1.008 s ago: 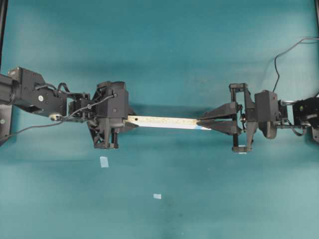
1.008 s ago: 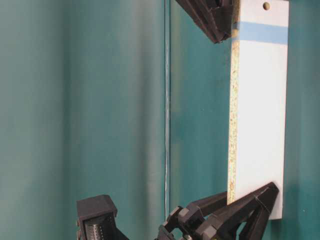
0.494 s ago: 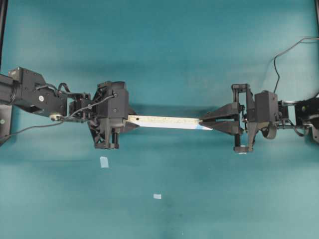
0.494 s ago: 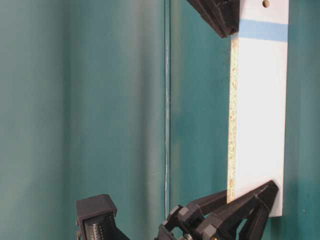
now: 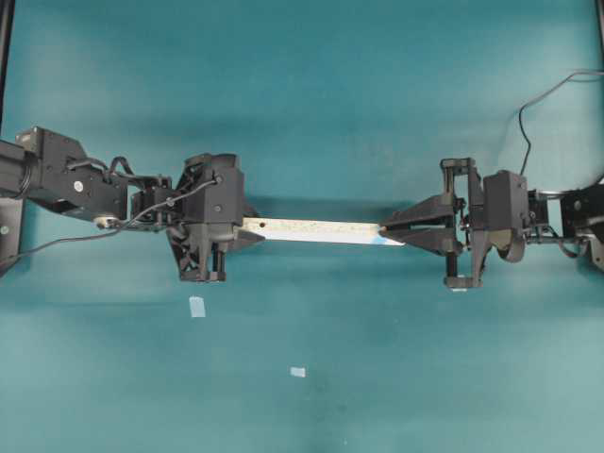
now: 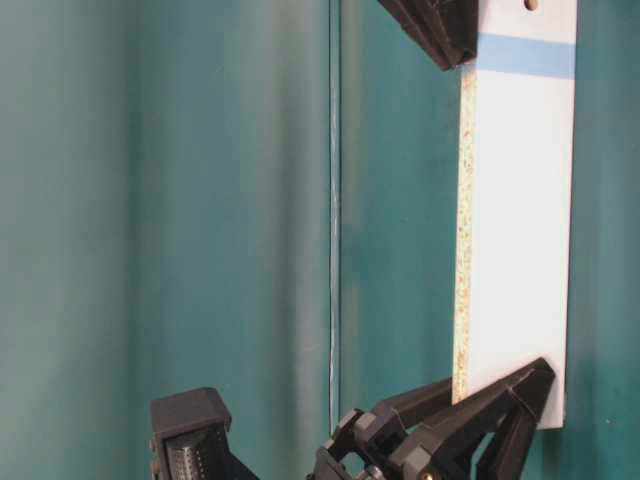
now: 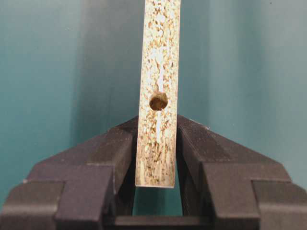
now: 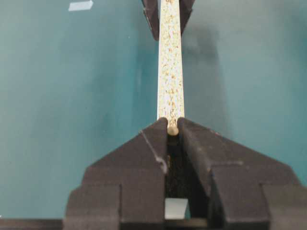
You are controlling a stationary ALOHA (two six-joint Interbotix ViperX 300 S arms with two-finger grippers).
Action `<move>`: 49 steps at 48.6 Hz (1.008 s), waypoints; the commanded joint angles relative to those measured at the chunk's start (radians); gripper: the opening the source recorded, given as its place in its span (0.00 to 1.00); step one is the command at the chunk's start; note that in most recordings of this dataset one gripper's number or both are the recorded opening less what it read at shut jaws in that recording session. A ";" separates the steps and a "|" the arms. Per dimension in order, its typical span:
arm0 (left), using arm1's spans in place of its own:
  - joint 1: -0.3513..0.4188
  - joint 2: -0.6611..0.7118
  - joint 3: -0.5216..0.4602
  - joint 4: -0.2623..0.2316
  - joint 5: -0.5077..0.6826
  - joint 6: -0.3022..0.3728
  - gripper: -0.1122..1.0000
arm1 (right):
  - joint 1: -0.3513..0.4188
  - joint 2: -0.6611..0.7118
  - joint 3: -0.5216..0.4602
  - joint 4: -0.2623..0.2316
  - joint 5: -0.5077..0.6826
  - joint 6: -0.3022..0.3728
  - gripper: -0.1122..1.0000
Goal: Insert the rod into the hole on the wooden board.
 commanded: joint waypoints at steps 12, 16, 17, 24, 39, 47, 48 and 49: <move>-0.002 -0.012 -0.012 -0.002 0.005 -0.012 0.40 | -0.005 -0.089 -0.009 0.023 0.227 0.011 0.21; -0.002 -0.012 -0.012 -0.002 0.005 -0.012 0.48 | -0.005 -0.101 -0.012 0.018 0.250 0.008 0.21; -0.002 -0.012 -0.012 -0.002 0.005 -0.012 0.50 | -0.005 -0.101 -0.012 0.018 0.250 0.008 0.21; -0.002 -0.012 -0.015 -0.002 0.005 -0.012 0.51 | -0.005 -0.106 -0.020 0.020 0.250 0.008 0.20; -0.002 -0.012 -0.015 -0.002 0.005 -0.011 0.52 | -0.005 -0.106 -0.046 0.029 0.255 0.012 0.59; -0.002 -0.012 -0.015 -0.002 0.005 -0.011 0.52 | -0.006 -0.106 -0.055 0.029 0.253 0.011 0.86; -0.002 -0.012 -0.015 -0.002 0.005 -0.011 0.52 | -0.005 -0.106 -0.057 0.029 0.255 0.011 0.86; -0.002 -0.012 -0.015 -0.002 0.006 -0.011 0.52 | -0.006 -0.106 -0.057 0.029 0.253 0.011 0.86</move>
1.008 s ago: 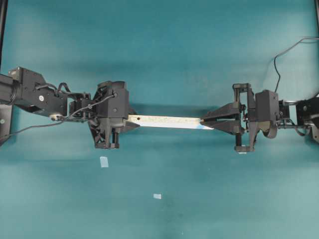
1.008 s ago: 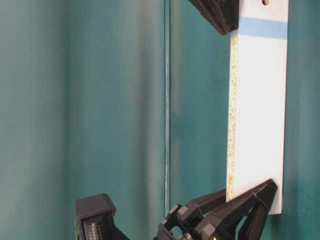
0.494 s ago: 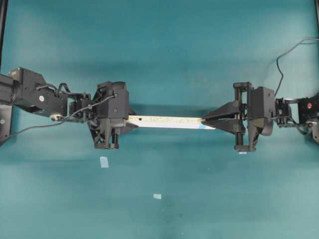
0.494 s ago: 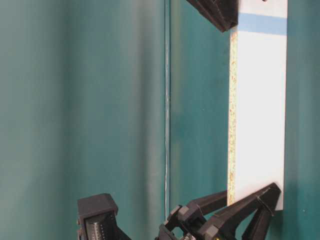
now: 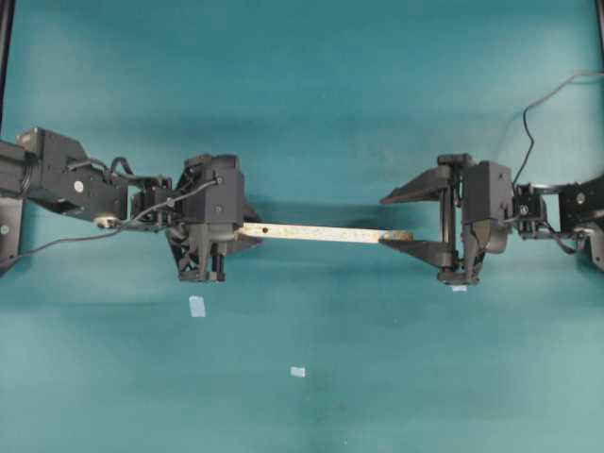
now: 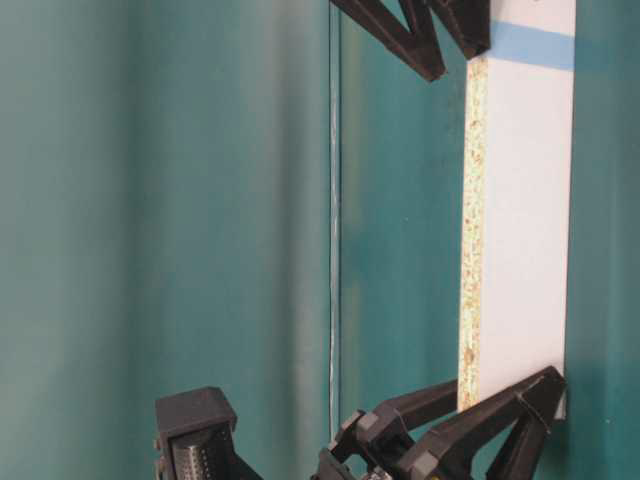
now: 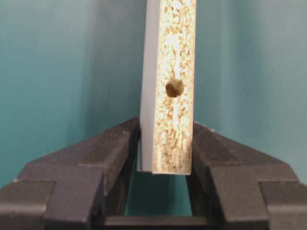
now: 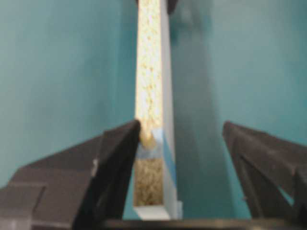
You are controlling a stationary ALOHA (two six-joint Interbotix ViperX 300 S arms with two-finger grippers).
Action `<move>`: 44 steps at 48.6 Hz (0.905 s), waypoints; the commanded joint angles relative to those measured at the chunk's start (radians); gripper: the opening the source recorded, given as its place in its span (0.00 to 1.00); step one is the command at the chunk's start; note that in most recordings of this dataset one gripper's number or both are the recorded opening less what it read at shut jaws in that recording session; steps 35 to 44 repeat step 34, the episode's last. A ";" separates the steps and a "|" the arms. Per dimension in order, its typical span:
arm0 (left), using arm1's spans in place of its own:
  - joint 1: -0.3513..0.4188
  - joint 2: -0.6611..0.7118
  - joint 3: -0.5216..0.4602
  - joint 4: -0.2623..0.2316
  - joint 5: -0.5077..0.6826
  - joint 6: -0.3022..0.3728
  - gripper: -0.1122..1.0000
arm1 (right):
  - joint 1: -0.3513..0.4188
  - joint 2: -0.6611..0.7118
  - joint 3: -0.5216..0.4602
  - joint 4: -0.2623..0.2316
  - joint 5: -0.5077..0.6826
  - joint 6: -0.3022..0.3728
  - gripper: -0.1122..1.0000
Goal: Insert the rod into the hole on the wooden board.
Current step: 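Open the right gripper to release the peg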
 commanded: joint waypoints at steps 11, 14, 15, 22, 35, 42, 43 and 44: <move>0.000 -0.014 -0.015 -0.002 -0.005 -0.011 0.52 | -0.002 -0.034 -0.009 0.003 -0.003 0.000 0.86; 0.000 -0.014 -0.017 -0.003 -0.005 -0.011 0.52 | -0.003 -0.054 -0.006 0.003 -0.003 -0.002 0.86; 0.000 -0.014 -0.017 -0.002 -0.003 -0.011 0.52 | -0.003 -0.061 -0.006 0.003 -0.003 -0.002 0.86; 0.000 -0.014 -0.021 -0.002 -0.005 -0.009 0.52 | -0.005 -0.147 -0.002 0.003 0.000 -0.003 0.86; 0.000 -0.014 -0.021 -0.002 -0.003 -0.009 0.51 | -0.005 -0.341 0.015 0.000 0.005 -0.008 0.88; 0.000 -0.014 -0.021 -0.002 -0.003 -0.009 0.51 | -0.005 -0.341 0.015 0.000 0.005 -0.008 0.88; 0.000 -0.014 -0.021 -0.002 -0.003 -0.009 0.51 | -0.005 -0.341 0.015 0.000 0.005 -0.008 0.88; 0.000 -0.014 -0.021 -0.002 -0.003 -0.009 0.51 | -0.005 -0.341 0.015 0.000 0.005 -0.008 0.88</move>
